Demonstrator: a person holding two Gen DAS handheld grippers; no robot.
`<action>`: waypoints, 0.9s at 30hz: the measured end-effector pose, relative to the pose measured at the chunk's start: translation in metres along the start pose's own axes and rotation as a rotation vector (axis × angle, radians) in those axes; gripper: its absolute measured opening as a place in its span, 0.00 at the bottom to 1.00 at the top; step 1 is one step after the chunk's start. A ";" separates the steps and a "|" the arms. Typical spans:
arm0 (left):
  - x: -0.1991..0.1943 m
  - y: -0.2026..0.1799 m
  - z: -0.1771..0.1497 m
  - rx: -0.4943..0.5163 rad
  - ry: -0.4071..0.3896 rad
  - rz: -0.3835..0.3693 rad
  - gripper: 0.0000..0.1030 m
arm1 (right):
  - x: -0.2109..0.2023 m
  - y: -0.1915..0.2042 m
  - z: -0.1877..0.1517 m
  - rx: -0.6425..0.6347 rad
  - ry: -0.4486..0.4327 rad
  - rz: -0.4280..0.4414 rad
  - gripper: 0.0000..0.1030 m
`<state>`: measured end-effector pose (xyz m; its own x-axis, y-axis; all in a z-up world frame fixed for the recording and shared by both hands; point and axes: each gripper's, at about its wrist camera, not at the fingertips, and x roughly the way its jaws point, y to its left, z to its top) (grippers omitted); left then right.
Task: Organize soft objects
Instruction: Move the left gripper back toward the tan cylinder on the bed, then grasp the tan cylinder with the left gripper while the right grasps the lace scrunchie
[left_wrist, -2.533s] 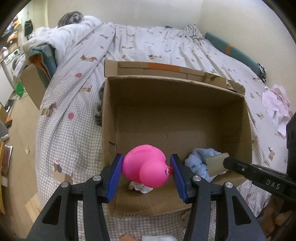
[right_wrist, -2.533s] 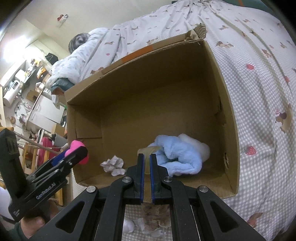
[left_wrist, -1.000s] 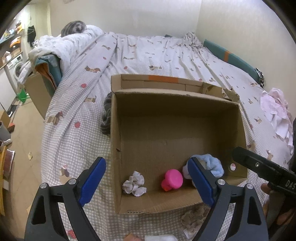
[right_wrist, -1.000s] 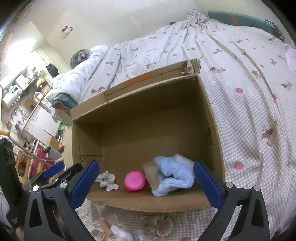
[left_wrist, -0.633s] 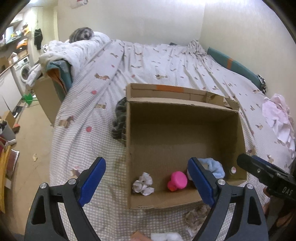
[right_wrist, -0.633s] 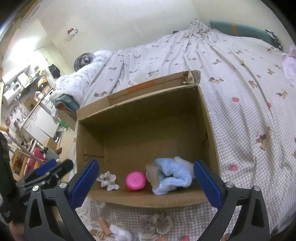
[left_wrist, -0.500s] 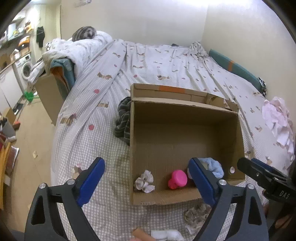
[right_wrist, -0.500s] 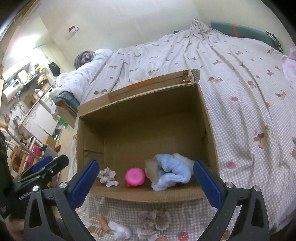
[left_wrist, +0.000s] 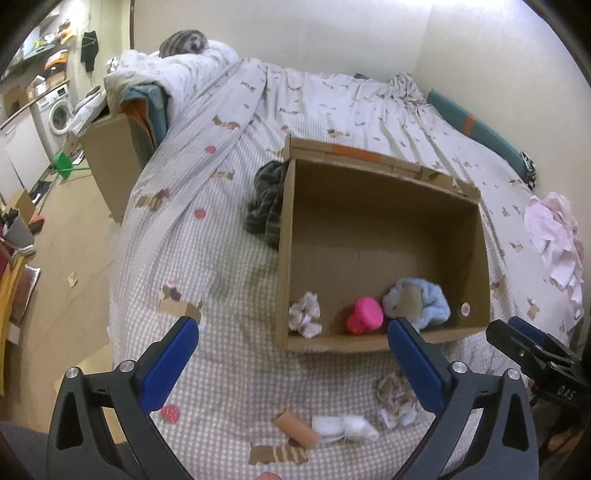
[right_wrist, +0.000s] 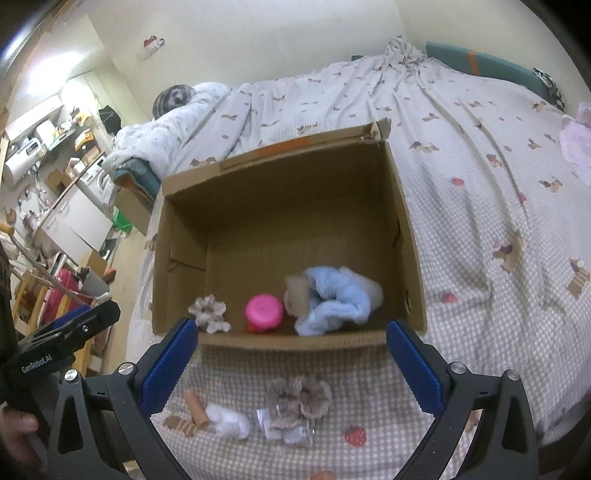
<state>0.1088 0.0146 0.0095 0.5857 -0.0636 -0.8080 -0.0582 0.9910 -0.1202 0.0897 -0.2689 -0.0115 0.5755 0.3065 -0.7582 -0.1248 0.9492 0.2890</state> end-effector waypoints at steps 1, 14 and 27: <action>0.000 0.000 -0.003 0.001 0.008 0.000 0.99 | 0.000 0.001 -0.003 -0.005 0.004 -0.003 1.00; 0.021 0.030 -0.035 -0.060 0.168 0.057 0.99 | 0.012 -0.005 -0.038 0.015 0.131 -0.009 1.00; 0.095 0.030 -0.084 -0.208 0.510 -0.032 0.61 | 0.024 -0.013 -0.033 0.048 0.155 -0.035 1.00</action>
<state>0.0951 0.0282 -0.1190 0.1265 -0.1938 -0.9729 -0.2355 0.9468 -0.2193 0.0789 -0.2719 -0.0528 0.4467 0.2843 -0.8483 -0.0662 0.9561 0.2855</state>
